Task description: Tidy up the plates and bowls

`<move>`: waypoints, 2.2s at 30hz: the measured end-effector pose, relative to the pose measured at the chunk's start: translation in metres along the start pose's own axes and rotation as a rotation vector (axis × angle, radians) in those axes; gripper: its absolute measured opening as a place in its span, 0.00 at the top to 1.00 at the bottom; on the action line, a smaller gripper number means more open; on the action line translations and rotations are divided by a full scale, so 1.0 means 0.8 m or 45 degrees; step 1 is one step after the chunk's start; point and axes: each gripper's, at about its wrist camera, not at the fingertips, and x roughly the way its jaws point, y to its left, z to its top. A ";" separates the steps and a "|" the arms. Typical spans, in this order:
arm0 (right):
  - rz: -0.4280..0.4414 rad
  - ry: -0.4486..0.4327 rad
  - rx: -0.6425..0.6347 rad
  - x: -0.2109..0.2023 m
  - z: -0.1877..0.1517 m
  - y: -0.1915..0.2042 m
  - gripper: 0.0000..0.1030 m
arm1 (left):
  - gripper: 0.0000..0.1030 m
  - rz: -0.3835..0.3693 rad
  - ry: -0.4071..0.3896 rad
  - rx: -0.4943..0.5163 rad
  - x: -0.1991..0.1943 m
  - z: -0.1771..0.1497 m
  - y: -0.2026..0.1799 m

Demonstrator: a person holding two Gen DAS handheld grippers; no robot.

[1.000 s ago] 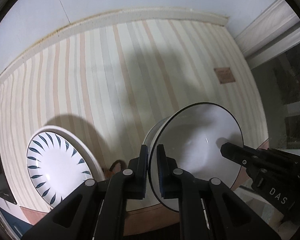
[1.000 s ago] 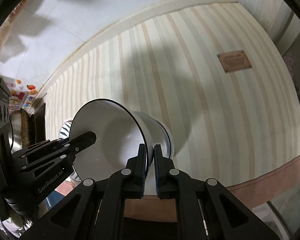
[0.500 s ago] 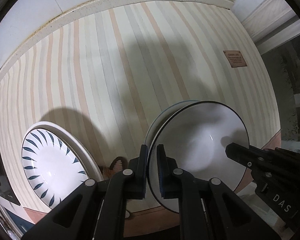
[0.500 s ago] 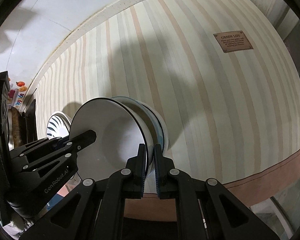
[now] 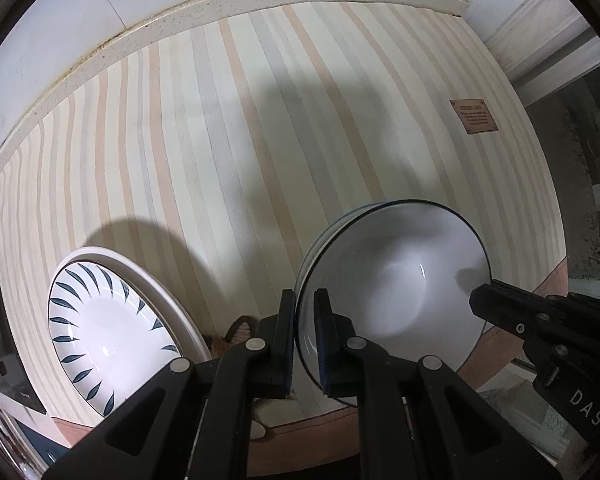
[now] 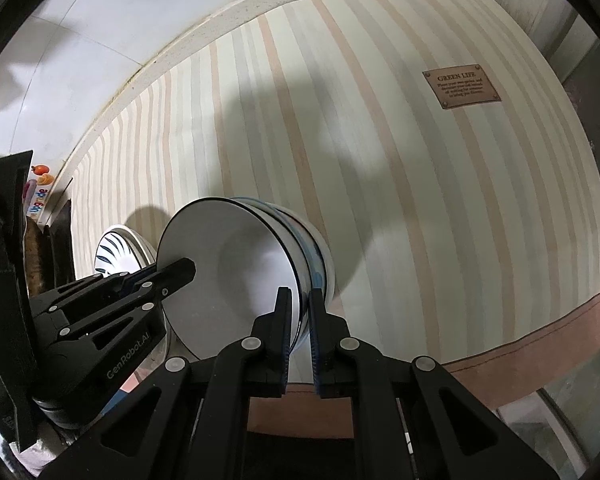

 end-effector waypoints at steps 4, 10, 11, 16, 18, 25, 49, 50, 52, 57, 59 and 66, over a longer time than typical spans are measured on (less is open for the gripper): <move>-0.063 -0.071 -0.057 -0.026 -0.017 0.014 0.90 | 0.92 0.013 -0.078 0.028 -0.034 -0.017 -0.002; -0.102 -0.167 -0.133 -0.071 -0.059 0.034 0.90 | 0.87 0.032 -0.194 0.075 -0.095 -0.060 0.000; -0.107 -0.172 -0.139 -0.077 -0.066 0.037 0.90 | 0.83 0.030 -0.198 0.073 -0.103 -0.067 0.002; -0.154 -0.209 -0.175 -0.105 -0.098 0.049 0.72 | 0.74 0.009 -0.244 0.055 -0.136 -0.097 0.007; -0.173 -0.225 -0.194 -0.113 -0.107 0.054 0.66 | 0.71 -0.005 -0.257 0.040 -0.147 -0.105 0.010; -0.195 -0.294 -0.250 -0.149 -0.130 0.068 0.30 | 0.27 -0.041 -0.299 0.008 -0.174 -0.121 0.012; 0.284 -0.095 0.059 -0.038 -0.034 -0.025 0.10 | 0.09 -0.383 -0.055 -0.286 -0.045 -0.014 0.073; 0.319 -0.067 0.074 -0.023 -0.028 -0.030 0.10 | 0.09 -0.388 -0.026 -0.285 -0.033 -0.007 0.072; 0.366 -0.026 0.101 0.003 -0.018 -0.038 0.10 | 0.09 -0.408 0.029 -0.292 -0.006 0.005 0.068; 0.445 0.087 0.130 0.063 -0.003 -0.050 0.10 | 0.11 -0.453 0.182 -0.302 0.052 0.025 0.057; 0.460 0.123 0.128 0.080 0.000 -0.053 0.10 | 0.11 -0.470 0.225 -0.311 0.070 0.028 0.055; 0.514 0.190 0.136 0.115 0.004 -0.057 0.11 | 0.19 -0.551 0.275 -0.319 0.096 0.030 0.046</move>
